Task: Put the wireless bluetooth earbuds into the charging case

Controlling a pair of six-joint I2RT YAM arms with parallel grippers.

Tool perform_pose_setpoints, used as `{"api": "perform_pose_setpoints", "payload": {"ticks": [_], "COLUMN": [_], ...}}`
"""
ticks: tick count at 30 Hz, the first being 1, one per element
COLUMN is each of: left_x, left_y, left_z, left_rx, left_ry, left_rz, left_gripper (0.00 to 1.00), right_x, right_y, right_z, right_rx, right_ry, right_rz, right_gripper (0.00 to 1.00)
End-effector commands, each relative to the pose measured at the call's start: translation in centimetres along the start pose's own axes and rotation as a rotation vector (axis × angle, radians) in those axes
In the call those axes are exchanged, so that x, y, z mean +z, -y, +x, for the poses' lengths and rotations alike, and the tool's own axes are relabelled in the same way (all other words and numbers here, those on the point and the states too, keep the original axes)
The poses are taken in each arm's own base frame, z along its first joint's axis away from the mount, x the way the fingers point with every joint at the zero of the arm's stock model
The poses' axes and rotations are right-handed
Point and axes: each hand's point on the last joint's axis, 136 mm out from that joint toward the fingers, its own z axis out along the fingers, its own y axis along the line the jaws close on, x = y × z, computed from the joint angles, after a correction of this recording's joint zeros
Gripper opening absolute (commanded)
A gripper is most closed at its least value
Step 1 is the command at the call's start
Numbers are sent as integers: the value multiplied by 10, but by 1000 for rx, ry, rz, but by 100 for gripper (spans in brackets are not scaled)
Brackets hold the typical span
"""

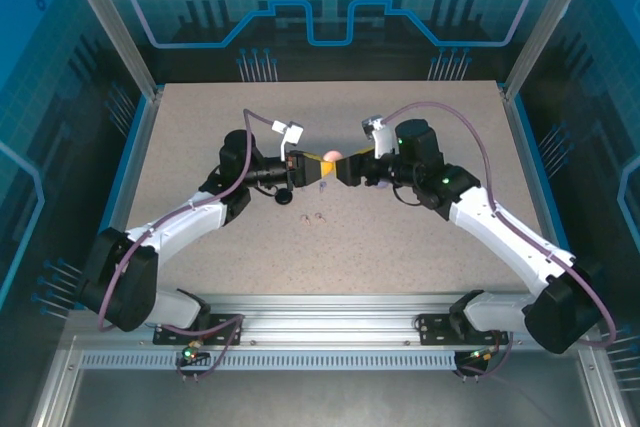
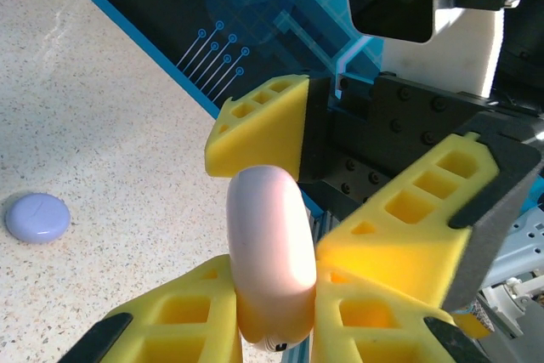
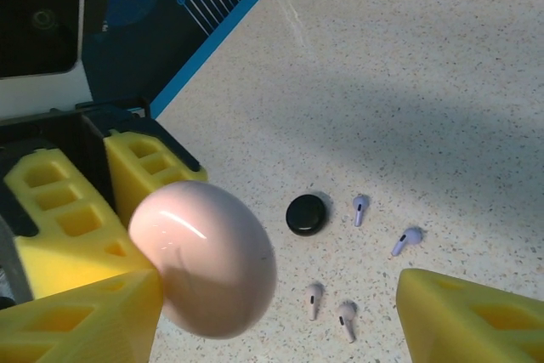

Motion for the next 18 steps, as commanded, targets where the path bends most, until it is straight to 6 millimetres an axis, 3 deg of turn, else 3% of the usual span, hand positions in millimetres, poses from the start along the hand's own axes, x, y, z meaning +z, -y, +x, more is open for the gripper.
{"api": "perform_pose_setpoints", "payload": {"ticks": [1,10,14,18], "left_x": [-6,-7,-7,-6], "left_y": [25,34,33,35], "left_z": [-11,-11,-11,-11], "left_rx": [60,70,77,85], "left_ry": [15,10,11,7], "left_rz": [66,97,97,117], "left_gripper": [0,0,0,0], "right_x": [1,-1,-14,-26], "right_y": [18,46,41,22], "right_z": [-8,-6,-7,-9], "right_rx": [21,108,117,110], "right_ry": [32,36,66,96], "right_rz": [46,117,90,-29], "right_gripper": [72,66,66,65]}}
